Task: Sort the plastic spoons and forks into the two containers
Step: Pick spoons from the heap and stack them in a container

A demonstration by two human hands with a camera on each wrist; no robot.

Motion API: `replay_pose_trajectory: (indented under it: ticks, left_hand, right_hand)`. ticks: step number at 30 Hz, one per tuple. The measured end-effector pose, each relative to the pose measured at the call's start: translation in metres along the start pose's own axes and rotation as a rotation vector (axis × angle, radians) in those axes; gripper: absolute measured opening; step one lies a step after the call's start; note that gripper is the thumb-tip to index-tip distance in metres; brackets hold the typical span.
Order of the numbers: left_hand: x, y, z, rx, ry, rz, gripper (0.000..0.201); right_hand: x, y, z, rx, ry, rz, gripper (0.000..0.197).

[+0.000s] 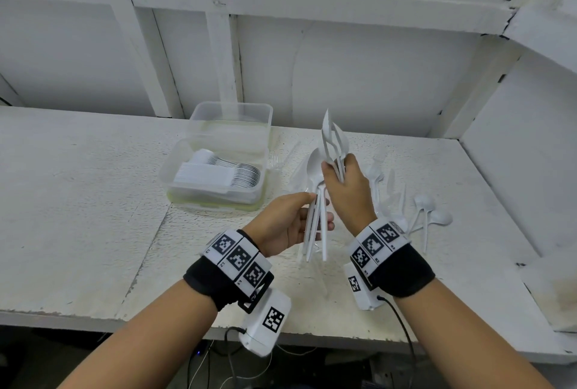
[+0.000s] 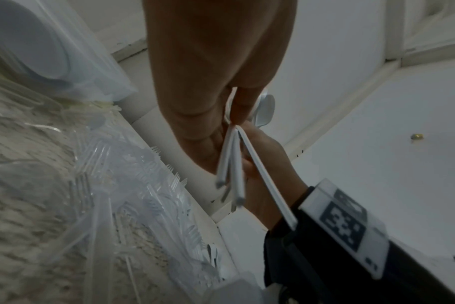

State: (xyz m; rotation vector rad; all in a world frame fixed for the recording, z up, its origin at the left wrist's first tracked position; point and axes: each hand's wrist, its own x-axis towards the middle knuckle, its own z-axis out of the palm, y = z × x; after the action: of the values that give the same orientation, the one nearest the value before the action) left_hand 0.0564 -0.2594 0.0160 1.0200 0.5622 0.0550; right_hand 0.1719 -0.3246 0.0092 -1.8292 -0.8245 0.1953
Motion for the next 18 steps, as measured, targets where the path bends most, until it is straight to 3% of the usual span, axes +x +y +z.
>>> replay_pose_trajectory:
  ticks: [6,11,18]
  left_hand:
    - [0.002,-0.002,-0.009,-0.001,0.032,-0.007,0.026]
    - [0.002,-0.001,-0.012,0.036,0.005,-0.036,0.031]
    - [0.001,0.001,-0.019,0.062,-0.009,-0.064,0.025]
  right_hand:
    - [0.008,0.0,-0.009,0.095,-0.163,0.074,0.003]
    - [0.008,-0.001,-0.01,0.145,-0.208,0.126,0.017]
    - [0.009,-0.006,-0.015,0.101,-0.282,0.202,0.01]
